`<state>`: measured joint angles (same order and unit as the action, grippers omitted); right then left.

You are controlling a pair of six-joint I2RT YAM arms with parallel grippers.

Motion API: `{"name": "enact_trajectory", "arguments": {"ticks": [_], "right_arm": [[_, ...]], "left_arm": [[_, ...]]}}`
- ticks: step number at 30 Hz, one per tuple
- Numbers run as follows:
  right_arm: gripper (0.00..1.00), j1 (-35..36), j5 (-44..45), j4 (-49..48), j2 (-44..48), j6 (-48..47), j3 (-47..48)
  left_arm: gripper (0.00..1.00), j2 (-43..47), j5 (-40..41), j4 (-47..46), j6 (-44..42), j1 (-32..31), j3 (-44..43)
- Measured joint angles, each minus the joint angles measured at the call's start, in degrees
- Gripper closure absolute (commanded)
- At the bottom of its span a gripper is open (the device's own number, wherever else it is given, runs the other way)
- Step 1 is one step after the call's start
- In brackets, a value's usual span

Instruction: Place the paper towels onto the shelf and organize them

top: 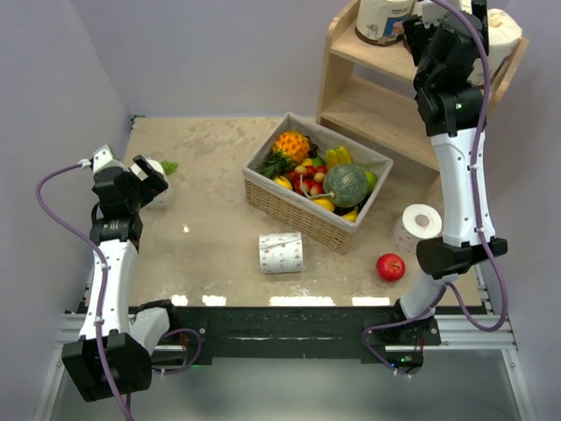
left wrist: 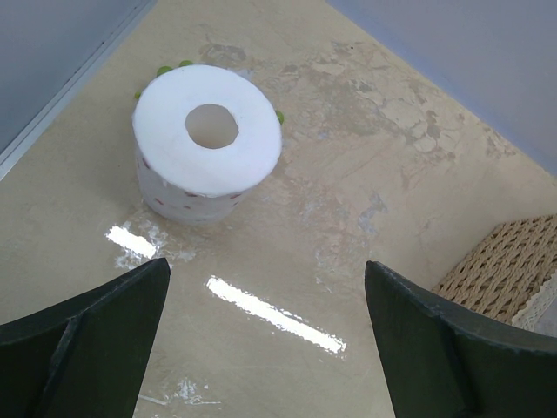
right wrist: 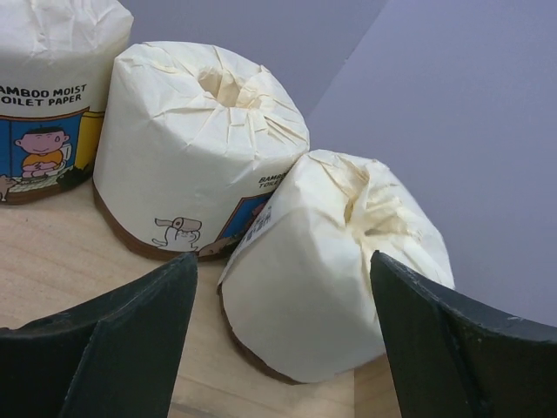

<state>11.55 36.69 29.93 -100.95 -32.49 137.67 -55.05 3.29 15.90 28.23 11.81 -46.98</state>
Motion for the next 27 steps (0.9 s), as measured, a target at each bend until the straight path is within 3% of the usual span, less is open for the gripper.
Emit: {"name": "enact_trajectory", "arguments": {"ticks": [6,13,21,27], "right_arm": [[0.15,0.0,-0.3,0.0,1.2,0.3,-0.8],[0.26,0.0,-1.5,0.5,2.5,1.9,-3.5],[0.26,1.4,-9.5,5.4,6.6,11.1,-11.2],[0.27,6.7,-18.5,8.9,12.0,21.8,-18.4]], "left_arm": [[0.01,0.0,0.0,0.0,0.0,0.0,0.0],[0.01,0.0,-0.1,0.0,0.0,0.0,0.0],[0.02,0.0,-1.6,-1.5,-1.2,-2.1,0.5],[0.04,0.1,-1.6,-1.7,-2.6,-4.9,0.5]]}}
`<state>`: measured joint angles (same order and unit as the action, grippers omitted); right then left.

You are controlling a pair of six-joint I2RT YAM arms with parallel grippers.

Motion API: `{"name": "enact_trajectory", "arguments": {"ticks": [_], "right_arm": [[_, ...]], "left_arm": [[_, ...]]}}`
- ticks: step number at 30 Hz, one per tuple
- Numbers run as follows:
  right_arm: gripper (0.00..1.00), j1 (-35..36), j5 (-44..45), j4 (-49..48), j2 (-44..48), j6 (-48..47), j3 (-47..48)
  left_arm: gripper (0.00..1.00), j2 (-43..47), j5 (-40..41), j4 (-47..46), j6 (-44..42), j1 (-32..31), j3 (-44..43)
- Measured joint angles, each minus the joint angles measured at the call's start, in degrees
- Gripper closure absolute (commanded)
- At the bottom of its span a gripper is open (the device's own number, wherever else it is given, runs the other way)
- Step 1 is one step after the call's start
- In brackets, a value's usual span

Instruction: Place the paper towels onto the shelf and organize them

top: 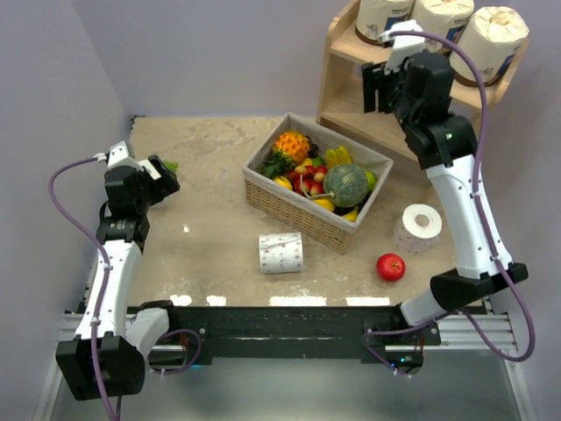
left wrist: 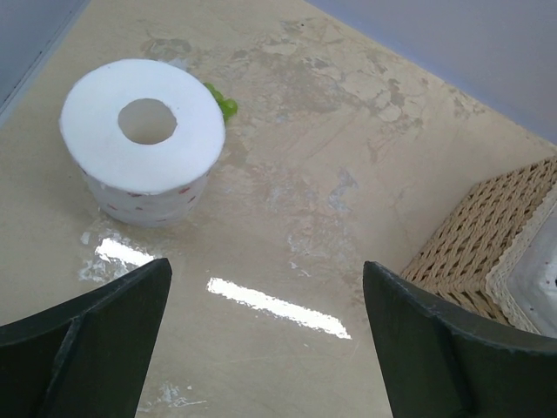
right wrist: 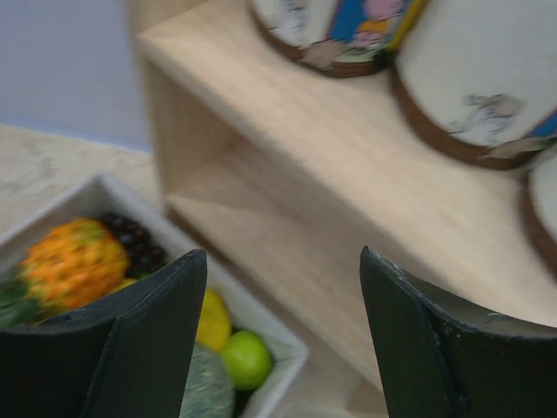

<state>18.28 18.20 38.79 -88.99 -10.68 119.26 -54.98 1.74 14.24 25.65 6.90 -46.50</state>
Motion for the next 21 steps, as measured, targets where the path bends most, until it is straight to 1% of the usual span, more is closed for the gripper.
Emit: {"name": "enact_trajectory", "arguments": {"ticks": [4,6,7,9,11,16,21], "right_arm": [[0.30,6.0,-7.3,0.2,5.5,8.0,-9.9],[0.30,8.4,-12.4,-1.7,8.7,12.0,-17.3],[0.30,9.2,-15.5,-2.8,10.8,14.3,-22.6],[0.29,10.9,-18.4,-3.8,12.5,16.8,-27.9],[0.29,12.1,-21.0,-4.5,13.9,19.0,-33.3],[0.26,13.0,-22.5,-6.4,16.9,22.0,-39.3],[0.25,12.9,-22.4,-10.1,22.4,23.3,-41.1]], "left_arm": [[0.04,0.0,0.0,0.0,-1.3,-1.8,0.0],[0.05,0.0,0.3,0.1,-2.3,-4.2,0.0],[0.05,0.0,0.3,0.3,-2.7,-5.7,0.0],[0.07,0.0,-0.6,0.9,-2.9,-8.6,0.0],[0.08,0.7,-3.6,2.1,-2.6,-10.8,0.0],[0.08,6.9,-12.9,2.1,-0.1,-15.2,3.5],[0.08,11.7,-23.3,-4.8,6.1,-19.4,13.7]]}}
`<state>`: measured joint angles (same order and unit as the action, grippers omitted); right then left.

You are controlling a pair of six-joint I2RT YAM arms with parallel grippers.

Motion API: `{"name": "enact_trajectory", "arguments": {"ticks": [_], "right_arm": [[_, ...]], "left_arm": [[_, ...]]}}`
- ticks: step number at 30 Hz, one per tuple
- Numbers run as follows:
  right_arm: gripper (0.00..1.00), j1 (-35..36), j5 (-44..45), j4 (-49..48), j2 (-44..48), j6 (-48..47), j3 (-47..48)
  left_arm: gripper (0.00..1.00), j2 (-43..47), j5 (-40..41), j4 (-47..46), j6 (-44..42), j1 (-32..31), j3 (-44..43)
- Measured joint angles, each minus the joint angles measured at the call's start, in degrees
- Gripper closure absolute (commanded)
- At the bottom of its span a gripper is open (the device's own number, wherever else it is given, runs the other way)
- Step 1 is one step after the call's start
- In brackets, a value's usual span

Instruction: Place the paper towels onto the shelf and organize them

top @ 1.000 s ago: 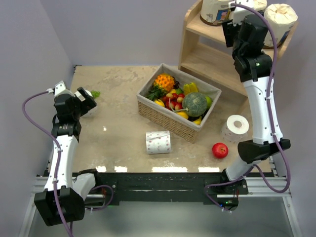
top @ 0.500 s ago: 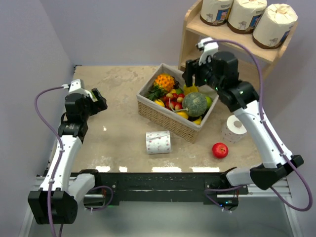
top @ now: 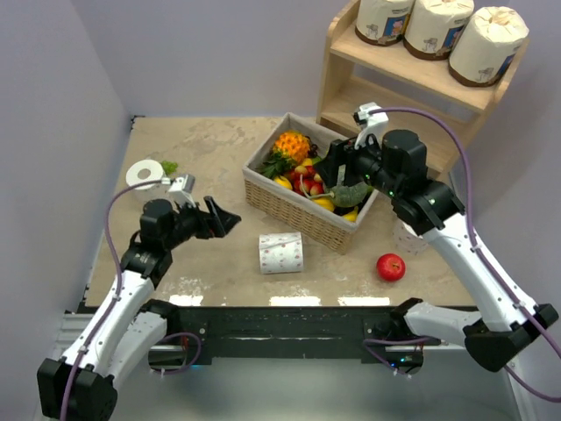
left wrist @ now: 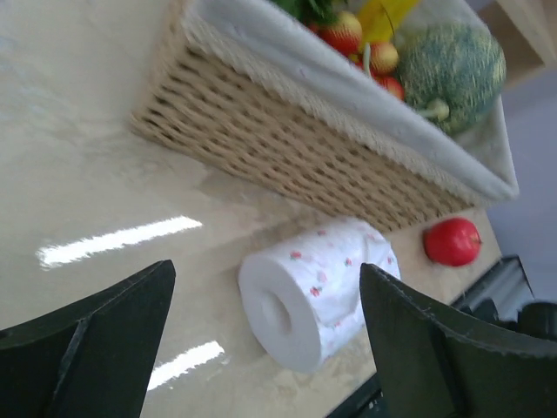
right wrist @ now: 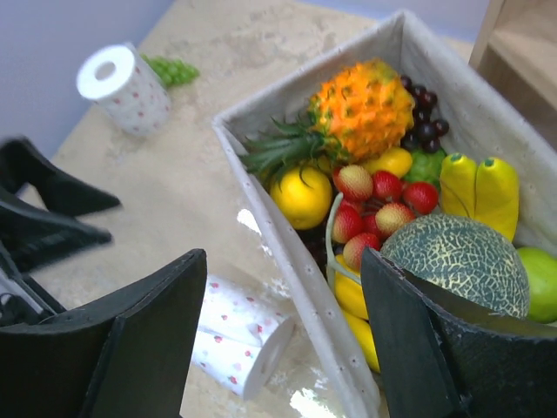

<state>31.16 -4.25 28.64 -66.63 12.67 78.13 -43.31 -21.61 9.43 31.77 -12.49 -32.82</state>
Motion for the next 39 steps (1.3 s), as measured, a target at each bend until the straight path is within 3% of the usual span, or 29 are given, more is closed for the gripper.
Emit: {"name": "enact_trajectory", "arguments": {"ticks": [7,16,27,39], "right_arm": [[0.22,0.0,0.0,-4.3,4.9,0.0,-0.6],[0.21,0.0,-1.3,-5.6,5.5,-0.3,-2.6],[0.21,0.0,-1.3,-5.5,2.8,-0.2,-2.6],[0.20,0.0,-1.1,-5.3,2.0,-0.2,-1.7]], "left_arm": [[0.06,-0.9,-5.8,-12.0,7.9,-6.5,14.8],[0.06,-4.8,-9.4,-32.3,13.7,-11.5,26.4],[0.08,-11.6,-10.1,-47.8,15.2,-14.5,28.9],[0.12,-21.3,-9.7,-57.0,15.6,-18.7,27.8]]}}
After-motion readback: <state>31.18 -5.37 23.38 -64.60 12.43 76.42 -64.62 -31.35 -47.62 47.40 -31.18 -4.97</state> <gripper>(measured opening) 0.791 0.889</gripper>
